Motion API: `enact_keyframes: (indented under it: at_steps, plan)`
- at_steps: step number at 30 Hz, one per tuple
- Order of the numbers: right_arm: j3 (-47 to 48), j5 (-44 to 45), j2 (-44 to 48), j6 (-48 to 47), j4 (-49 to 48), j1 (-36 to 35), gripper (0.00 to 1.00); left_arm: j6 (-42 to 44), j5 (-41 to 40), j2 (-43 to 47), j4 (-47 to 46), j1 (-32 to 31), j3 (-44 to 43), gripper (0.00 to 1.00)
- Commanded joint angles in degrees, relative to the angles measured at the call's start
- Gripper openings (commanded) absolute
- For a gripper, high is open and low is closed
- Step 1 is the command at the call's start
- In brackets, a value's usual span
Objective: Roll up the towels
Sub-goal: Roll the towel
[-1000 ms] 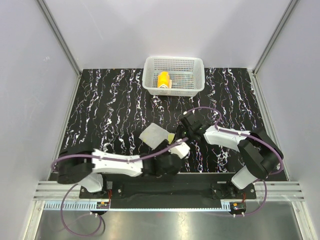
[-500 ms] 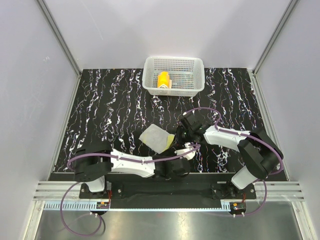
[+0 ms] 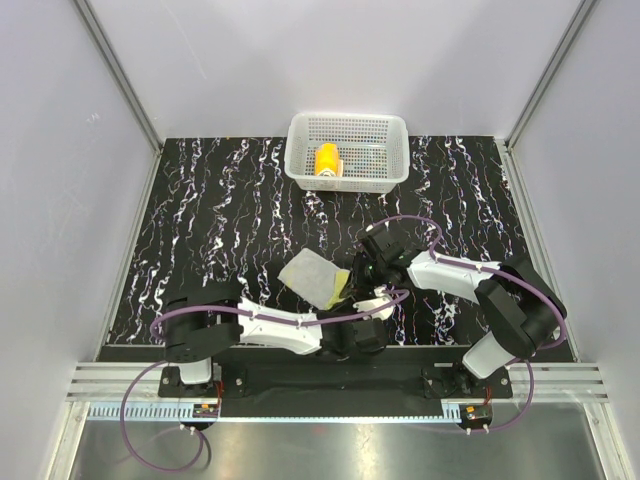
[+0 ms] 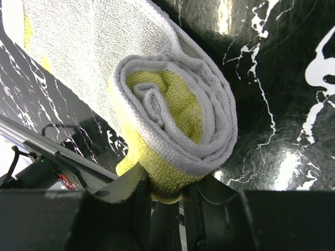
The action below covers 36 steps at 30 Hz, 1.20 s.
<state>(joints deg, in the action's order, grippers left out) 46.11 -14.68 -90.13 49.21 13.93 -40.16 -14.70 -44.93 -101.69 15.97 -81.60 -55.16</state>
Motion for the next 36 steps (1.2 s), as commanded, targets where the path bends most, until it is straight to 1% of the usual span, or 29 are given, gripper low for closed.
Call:
enact_keyframes:
  at_steps: [1, 2, 3, 5, 6, 10, 12, 13, 14, 17, 18, 20, 21, 22, 27, 29, 32, 33, 36]
  plan:
    - [0.91, -1.41, 1.01, -0.87, 1.27, -0.27, 0.31, -2.62, 0.01, -1.76, 2.14, 0.04, -1.53, 0.30]
    - [0.91, -1.41, 1.09, -0.87, 1.36, -0.35, 0.31, -2.35, 0.54, -1.76, 1.79, 0.13, -1.53, 0.29]
    - [0.91, -1.41, 1.01, -0.78, 1.45, -0.36, 0.31, -2.27, 0.80, -1.67, 1.53, 0.30, -1.27, 0.26]
    - [1.00, -1.76, 0.92, -0.96, 1.45, -0.36, 0.31, -2.00, 1.77, -1.06, 1.00, 0.91, -1.01, 0.12]
    - [1.09, -1.85, 0.92, -0.96, 1.62, -0.36, 0.31, -2.17, 1.77, -0.71, 0.91, 1.09, -0.57, 0.00]
    - [1.18, -1.85, 1.00, -1.05, 1.89, -0.36, 0.32, 0.01, 6.68, 2.10, -1.63, 2.32, 1.54, 0.00]
    - [1.35, -1.41, 1.35, -1.13, 2.58, -0.27, 0.35, 1.16, 12.73, 3.77, -2.52, 4.43, 2.42, 0.00]
    - [1.79, -1.06, 1.53, -1.31, 3.20, -0.35, 0.39, 1.34, 14.59, 4.21, -2.87, 5.22, 2.77, 0.00]
    - [2.05, -0.10, 1.71, -1.22, 3.81, -0.36, 0.49, 1.77, 17.65, 5.44, -3.83, 6.36, 3.56, 0.00]
    - [3.11, 2.63, 3.55, -1.57, 7.23, -0.36, 0.64, 1.52, 22.50, 7.63, -5.24, 8.65, 5.31, 0.00]
    - [3.46, 3.59, 3.90, -1.49, 8.20, -0.36, 0.76, 1.43, 23.91, 8.08, -5.50, 9.18, 5.67, 0.00]
    - [4.51, 7.18, 5.39, -1.05, 11.01, -0.36, 0.84, 1.08, 26.45, 9.31, -6.38, 10.41, 6.81, 0.00]
    - [5.13, 8.51, 5.92, -0.79, 11.81, -0.36, 0.96, 1.08, 27.34, 9.66, -6.65, 10.76, 7.16, 0.00]
    - [5.39, 10.87, 6.54, -0.44, 12.60, -0.18, 1.00, 0.90, 28.39, 9.84, -6.82, 11.20, 7.34, 0.00]
    - [7.15, 17.13, 10.41, 0.62, 17.78, 2.10, 1.00, 0.46, 32.18, 10.90, -8.23, 12.61, 8.66, 0.00]
    - [7.51, 19.50, 11.72, 0.62, 19.89, 4.90, 1.00, 0.46, 33.23, 11.42, -8.85, 13.13, 9.10, 0.00]
    - [7.16, 20.13, 13.04, -0.34, 20.52, 8.68, 1.00, 0.46, 34.20, 11.60, -9.11, 13.58, 9.28, 0.00]
    - [6.98, 19.87, 13.31, -0.78, 20.35, 11.31, 1.00, 0.46, 34.47, 11.60, -9.02, 13.75, 9.28, 0.00]
    - [7.41, 19.07, 14.27, -1.92, 20.60, 13.53, 1.00, 0.46, 35.52, 11.51, -9.55, 14.19, 9.28, 0.00]
